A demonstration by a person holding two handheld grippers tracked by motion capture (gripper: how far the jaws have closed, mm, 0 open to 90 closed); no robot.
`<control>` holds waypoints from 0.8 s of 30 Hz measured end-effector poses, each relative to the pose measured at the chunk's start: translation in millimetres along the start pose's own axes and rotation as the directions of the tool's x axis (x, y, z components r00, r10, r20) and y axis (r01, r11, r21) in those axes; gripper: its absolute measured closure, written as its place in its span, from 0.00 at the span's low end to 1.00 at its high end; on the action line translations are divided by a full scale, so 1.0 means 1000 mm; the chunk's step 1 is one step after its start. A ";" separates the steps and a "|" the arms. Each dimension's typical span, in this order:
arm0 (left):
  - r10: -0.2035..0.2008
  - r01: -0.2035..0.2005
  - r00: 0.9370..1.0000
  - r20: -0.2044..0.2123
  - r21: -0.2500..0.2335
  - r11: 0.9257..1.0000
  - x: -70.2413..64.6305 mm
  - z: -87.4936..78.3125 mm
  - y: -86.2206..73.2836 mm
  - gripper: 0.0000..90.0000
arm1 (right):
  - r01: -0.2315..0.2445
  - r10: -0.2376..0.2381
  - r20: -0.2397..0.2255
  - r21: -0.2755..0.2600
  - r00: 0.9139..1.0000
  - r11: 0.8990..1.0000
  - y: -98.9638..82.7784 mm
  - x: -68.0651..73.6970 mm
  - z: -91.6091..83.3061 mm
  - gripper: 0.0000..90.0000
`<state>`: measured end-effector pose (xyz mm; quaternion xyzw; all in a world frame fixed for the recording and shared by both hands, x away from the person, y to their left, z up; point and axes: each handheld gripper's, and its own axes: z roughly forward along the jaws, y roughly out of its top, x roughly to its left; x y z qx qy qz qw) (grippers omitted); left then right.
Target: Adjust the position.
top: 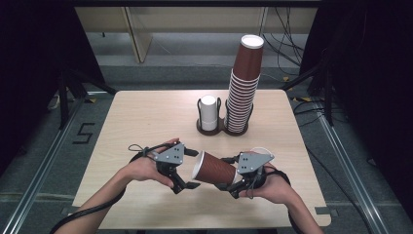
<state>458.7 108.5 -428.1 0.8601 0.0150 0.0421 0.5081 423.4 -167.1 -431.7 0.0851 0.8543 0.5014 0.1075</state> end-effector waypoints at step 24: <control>0.007 -0.005 0.999 0.045 -0.038 0.999 0.000 0.010 0.010 0.05 | 0.043 -0.043 -0.005 -0.016 0.999 0.999 0.001 0.002 0.004 0.24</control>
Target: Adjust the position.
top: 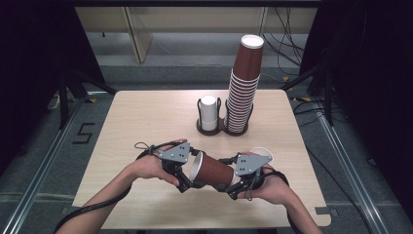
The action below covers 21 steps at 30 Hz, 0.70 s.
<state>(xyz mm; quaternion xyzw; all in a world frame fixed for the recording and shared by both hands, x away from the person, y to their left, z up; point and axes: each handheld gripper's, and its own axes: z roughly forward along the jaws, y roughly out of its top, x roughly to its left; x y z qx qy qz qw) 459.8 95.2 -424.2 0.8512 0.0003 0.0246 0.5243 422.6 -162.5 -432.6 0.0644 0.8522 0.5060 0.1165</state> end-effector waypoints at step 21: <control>0.085 -0.083 0.996 -0.013 0.100 0.991 -0.002 -0.006 0.016 0.08 | -0.011 0.012 -0.014 0.079 1.000 0.997 0.002 0.001 0.007 0.17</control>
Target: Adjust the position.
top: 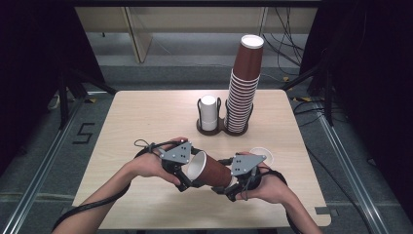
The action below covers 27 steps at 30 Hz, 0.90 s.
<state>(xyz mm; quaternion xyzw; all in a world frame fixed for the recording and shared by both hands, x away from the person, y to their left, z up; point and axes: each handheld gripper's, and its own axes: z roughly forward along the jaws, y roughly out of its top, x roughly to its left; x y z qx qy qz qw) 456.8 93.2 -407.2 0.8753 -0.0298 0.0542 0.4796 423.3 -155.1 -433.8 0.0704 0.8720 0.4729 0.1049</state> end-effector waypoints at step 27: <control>0.100 -0.093 0.995 -0.004 0.347 0.933 0.010 -0.012 0.043 0.08 | -0.050 0.043 0.155 0.045 0.987 0.998 -0.017 0.009 -0.004 0.10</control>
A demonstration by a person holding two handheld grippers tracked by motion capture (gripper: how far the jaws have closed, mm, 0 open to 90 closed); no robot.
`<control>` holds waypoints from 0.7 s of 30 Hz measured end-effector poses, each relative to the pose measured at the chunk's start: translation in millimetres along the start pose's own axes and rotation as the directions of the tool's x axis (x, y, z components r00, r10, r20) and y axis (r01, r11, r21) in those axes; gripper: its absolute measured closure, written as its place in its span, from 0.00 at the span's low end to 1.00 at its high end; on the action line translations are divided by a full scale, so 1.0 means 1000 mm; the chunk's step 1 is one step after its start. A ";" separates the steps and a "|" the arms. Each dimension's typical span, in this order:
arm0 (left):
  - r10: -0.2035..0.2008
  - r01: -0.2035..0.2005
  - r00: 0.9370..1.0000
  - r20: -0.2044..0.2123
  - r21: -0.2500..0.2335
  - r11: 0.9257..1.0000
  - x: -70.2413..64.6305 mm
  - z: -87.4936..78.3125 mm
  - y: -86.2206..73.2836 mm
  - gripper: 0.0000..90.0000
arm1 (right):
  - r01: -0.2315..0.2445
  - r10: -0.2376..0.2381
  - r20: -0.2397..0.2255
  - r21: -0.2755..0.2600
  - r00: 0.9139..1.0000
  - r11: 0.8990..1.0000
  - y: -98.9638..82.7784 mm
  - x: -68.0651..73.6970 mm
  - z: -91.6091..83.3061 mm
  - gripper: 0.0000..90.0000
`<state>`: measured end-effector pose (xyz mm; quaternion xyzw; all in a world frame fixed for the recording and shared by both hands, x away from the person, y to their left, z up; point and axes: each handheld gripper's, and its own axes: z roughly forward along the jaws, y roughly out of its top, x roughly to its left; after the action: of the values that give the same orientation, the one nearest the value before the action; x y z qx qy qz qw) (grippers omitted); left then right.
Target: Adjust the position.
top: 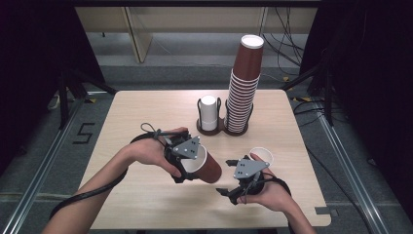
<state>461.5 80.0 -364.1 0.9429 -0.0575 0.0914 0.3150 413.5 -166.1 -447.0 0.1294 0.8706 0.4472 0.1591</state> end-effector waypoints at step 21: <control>0.058 -0.063 0.998 0.037 0.155 0.986 0.003 0.008 0.015 0.08 | 0.013 -0.013 0.002 -0.036 1.000 0.999 0.015 0.000 0.010 0.11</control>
<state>462.8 63.2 -360.6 0.9639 -0.0839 0.0897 0.2363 418.8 -150.2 -439.8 0.1214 0.8630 0.4617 0.1651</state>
